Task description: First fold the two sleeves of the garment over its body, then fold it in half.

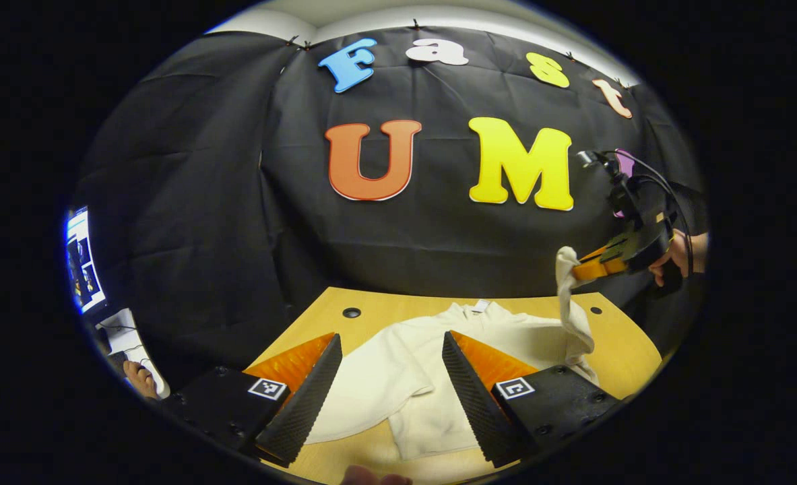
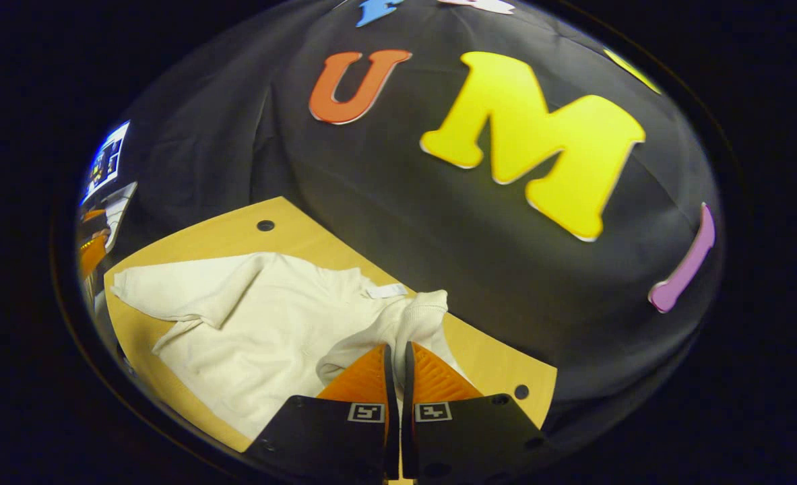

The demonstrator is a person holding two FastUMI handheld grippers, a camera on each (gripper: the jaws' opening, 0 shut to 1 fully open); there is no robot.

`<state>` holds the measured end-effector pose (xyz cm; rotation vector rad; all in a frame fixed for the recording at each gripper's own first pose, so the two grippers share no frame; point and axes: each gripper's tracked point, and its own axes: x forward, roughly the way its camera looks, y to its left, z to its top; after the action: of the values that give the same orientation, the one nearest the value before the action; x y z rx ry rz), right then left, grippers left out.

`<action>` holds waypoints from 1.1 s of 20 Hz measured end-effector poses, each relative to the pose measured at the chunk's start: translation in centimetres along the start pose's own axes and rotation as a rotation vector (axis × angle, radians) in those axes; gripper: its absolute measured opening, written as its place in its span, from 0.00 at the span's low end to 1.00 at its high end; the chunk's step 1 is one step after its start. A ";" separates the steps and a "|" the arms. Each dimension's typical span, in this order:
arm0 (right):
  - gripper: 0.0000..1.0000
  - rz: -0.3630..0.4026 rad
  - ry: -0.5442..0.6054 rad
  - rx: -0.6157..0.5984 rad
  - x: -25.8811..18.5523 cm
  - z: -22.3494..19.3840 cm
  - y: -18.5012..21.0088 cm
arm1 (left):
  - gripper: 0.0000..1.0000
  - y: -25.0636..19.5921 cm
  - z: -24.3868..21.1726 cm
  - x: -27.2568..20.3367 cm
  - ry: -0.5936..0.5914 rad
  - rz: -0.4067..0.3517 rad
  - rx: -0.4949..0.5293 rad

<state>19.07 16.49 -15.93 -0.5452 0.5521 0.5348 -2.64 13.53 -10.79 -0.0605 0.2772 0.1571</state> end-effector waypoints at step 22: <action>0.80 0.263 -0.055 0.151 12.7 6.2 19.7 | 0.96 10.3 -6.7 -2.5 0.071 0.185 0.003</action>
<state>18.60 38.65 -25.77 -0.3147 0.6102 0.7489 -8.47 22.83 -16.95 -0.0373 0.3542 0.3387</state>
